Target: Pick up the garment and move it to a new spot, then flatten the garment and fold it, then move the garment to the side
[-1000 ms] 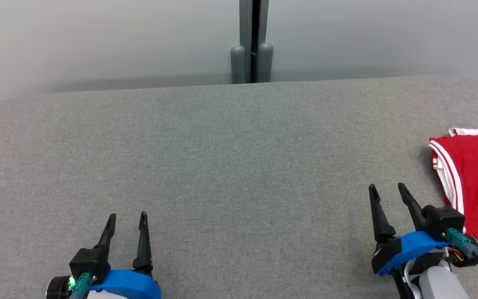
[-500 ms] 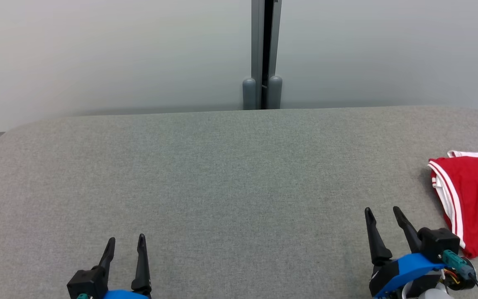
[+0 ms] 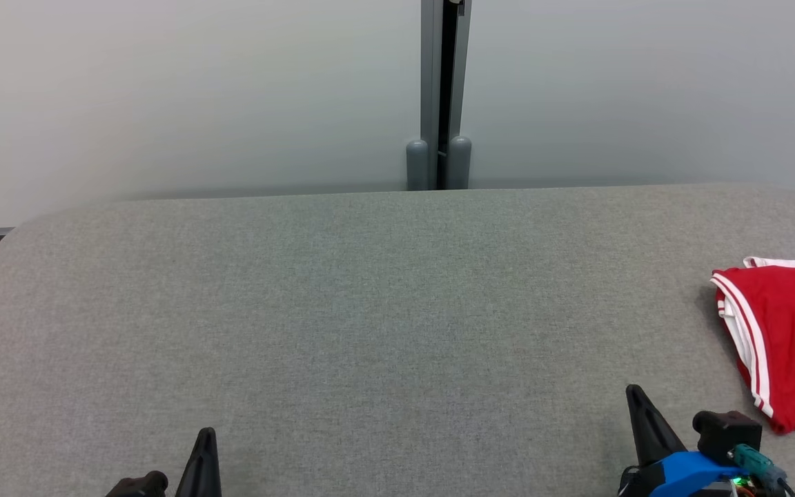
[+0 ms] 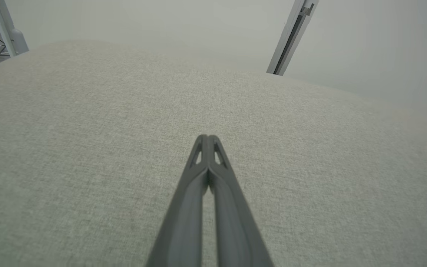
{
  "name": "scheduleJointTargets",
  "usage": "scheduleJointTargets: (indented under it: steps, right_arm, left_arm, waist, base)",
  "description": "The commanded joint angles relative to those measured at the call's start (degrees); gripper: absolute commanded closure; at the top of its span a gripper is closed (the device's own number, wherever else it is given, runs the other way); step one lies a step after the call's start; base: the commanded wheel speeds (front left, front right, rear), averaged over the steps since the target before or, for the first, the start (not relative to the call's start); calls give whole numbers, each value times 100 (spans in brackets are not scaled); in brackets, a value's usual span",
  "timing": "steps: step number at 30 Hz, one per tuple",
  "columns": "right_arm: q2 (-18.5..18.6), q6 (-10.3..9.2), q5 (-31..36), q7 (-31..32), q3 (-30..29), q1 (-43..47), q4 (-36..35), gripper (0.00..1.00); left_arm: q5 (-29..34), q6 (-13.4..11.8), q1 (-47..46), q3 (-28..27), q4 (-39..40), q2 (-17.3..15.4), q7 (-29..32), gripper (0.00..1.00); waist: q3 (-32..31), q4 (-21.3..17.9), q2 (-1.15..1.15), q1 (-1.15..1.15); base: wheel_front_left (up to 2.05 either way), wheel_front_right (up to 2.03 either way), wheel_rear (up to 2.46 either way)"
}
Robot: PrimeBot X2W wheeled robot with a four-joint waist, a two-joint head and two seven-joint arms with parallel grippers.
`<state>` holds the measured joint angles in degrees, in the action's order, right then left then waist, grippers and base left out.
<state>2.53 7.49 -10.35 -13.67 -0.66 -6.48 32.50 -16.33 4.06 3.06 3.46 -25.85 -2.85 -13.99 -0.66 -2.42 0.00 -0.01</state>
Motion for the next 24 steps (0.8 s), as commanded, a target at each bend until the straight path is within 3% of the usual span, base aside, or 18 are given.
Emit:
scheduleJointTargets:
  steps: [1, 24]
  right_arm:
    - [14, 0, -261, 61, -57, -107, -116, 100]
    - [23, 0, -2692, 627, -188, -38, -693, 100]
  left_arm:
    - [-230, 18, -125, -68, 100, -3, 58, 100]
    - [-2480, 119, -373, -339, 460, -4, 648, 100]
  waist:
    - [1, 3, 0, 1]
    - [18, 50, 0, 1]
  base:
    - [0, 0, 0]
    - [0, 0, 0]
